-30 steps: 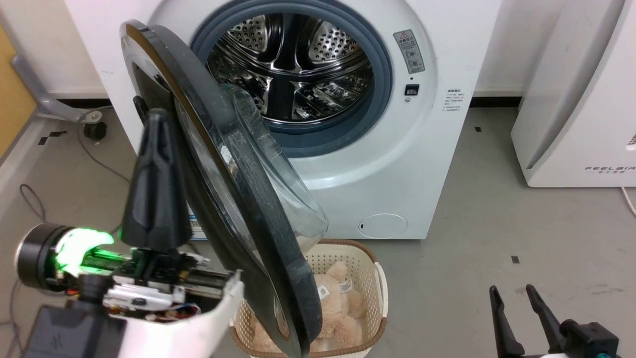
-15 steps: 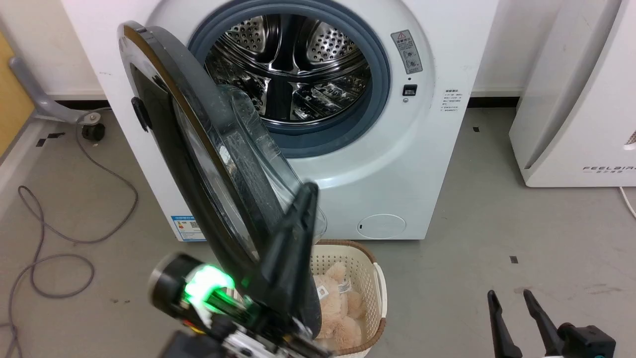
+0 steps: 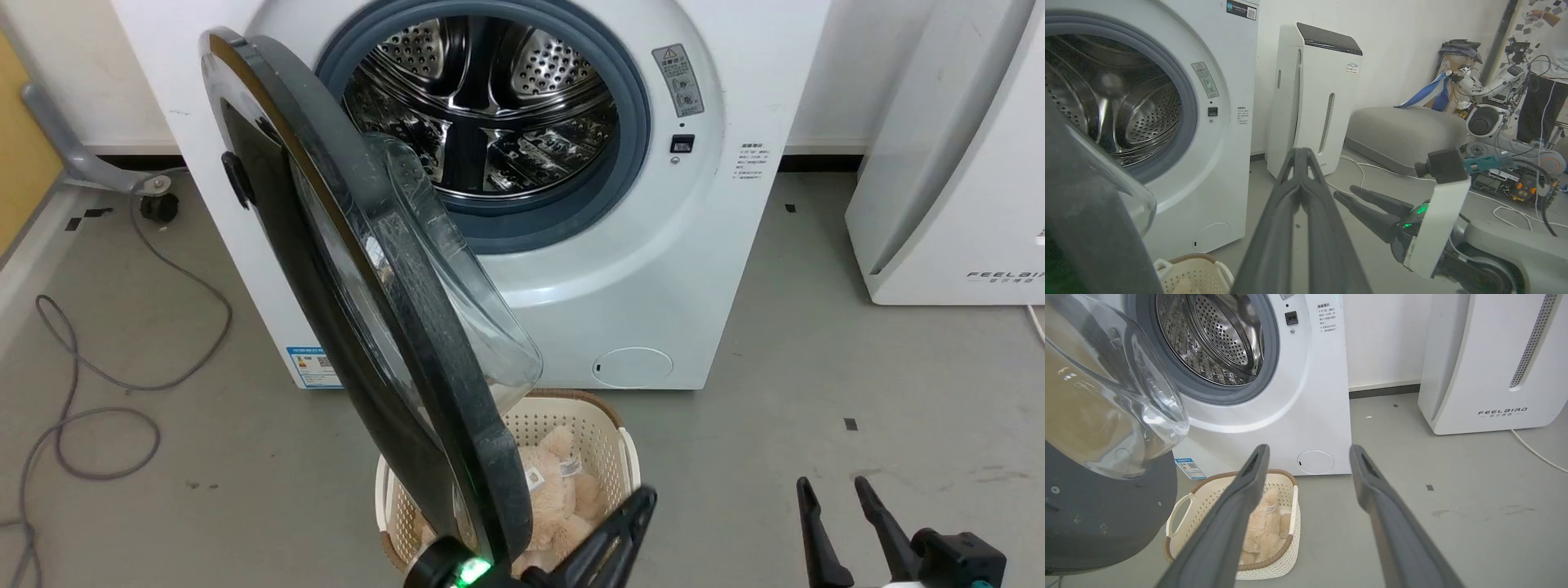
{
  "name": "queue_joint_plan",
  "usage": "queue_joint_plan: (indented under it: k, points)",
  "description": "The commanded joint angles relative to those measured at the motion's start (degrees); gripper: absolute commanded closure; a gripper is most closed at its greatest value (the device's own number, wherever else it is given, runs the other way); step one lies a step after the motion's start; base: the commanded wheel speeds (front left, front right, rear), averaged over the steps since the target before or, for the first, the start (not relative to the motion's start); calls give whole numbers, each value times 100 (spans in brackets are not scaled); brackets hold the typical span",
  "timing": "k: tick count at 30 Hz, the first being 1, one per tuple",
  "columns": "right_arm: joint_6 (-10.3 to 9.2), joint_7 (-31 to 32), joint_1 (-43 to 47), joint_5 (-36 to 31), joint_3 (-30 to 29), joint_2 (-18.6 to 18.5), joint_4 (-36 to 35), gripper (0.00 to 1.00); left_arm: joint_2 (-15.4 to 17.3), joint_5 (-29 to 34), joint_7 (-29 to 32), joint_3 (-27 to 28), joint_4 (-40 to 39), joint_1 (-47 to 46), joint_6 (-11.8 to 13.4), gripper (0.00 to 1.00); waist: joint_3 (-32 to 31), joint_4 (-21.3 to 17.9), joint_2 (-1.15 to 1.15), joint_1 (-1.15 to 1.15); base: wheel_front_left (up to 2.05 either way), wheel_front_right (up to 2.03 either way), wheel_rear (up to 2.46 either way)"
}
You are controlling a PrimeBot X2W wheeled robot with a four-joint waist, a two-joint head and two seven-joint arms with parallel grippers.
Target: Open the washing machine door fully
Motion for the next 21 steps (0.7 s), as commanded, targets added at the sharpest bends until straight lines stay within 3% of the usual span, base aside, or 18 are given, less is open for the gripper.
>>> queue_joint_plan:
  k: [1,7,21]
  points:
    - [3,-39,-90,25,16,24,15,0,31,-43,29,-21,100,48,-37,100,6,-5,0,0,0,0,0]
    - [3,-30,-116,65,20,24,78,0,16,-63,121,-17,938,-181,24,100,31,-21,0,0,0,0,0]
    - [3,-7,-166,146,24,24,258,0,-66,-124,-163,141,1827,-1028,741,100,98,-58,0,0,0,0,0]
